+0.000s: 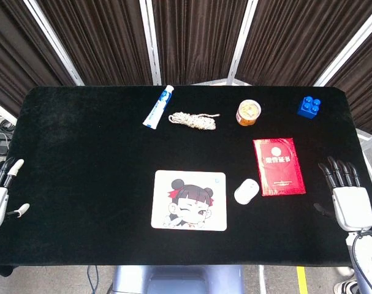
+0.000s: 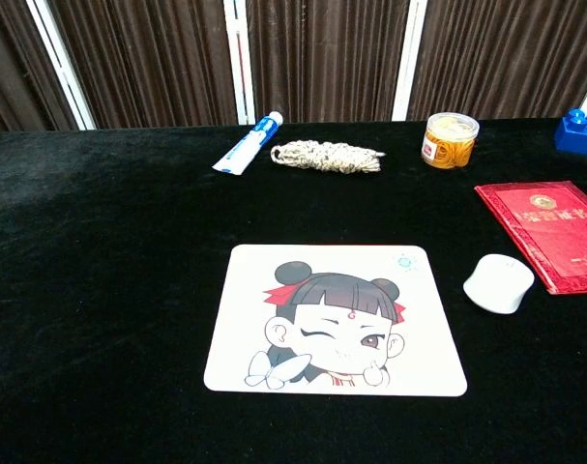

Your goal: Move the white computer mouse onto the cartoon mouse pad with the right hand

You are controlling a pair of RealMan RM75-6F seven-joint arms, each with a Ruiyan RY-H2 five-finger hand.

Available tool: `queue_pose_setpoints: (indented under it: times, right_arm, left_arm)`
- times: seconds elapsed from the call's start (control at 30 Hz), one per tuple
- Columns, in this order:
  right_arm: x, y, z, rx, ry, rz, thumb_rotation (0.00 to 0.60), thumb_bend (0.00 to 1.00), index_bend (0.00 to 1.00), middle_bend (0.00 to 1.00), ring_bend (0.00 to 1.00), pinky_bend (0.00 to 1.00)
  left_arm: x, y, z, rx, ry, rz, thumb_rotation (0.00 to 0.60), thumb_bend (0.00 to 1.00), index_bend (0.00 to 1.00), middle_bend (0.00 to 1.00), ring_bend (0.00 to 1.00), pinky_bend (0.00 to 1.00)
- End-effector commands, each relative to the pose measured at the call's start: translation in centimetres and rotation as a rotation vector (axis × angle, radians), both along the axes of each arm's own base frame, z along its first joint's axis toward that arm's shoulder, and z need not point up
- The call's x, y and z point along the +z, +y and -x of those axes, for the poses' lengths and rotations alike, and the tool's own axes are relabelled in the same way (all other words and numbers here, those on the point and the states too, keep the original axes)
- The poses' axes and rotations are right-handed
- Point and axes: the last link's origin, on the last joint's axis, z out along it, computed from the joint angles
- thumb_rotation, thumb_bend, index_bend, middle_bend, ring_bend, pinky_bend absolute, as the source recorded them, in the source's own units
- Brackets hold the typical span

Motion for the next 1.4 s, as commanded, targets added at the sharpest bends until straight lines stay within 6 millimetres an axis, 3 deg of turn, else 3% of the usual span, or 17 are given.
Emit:
queue_pose_setpoints:
  times: [0.03,0.9,1.4]
  right_arm:
    - [0.0,0.0,0.0,0.000,0.000,0.002,0.600,0.00,0.09,0.00,0.00,0.00]
    - [-0.1,-0.1,0.1,0.005,-0.002,-0.012,0.600,0.00,0.09,0.00,0.00,0.00]
    - [-2.1,-1.8,-1.4,0.120,0.100,-0.131,0.600,0.00,0.20,0.13,0.00,0.00]
  left_arm:
    - [0.0,0.0,0.0,0.001,-0.004,0.004,0.600,0.13,0.00,0.00,0.00,0.00]
    - [-0.1,0.0,-0.1,0.007,0.005,0.019,0.600,0.14,0.00,0.00,0.00,0.00]
    - [-0.2,0.1,-0.1,0.012,0.001,0.027,0.600,0.13,0.00,0.00,0.00,0.00]
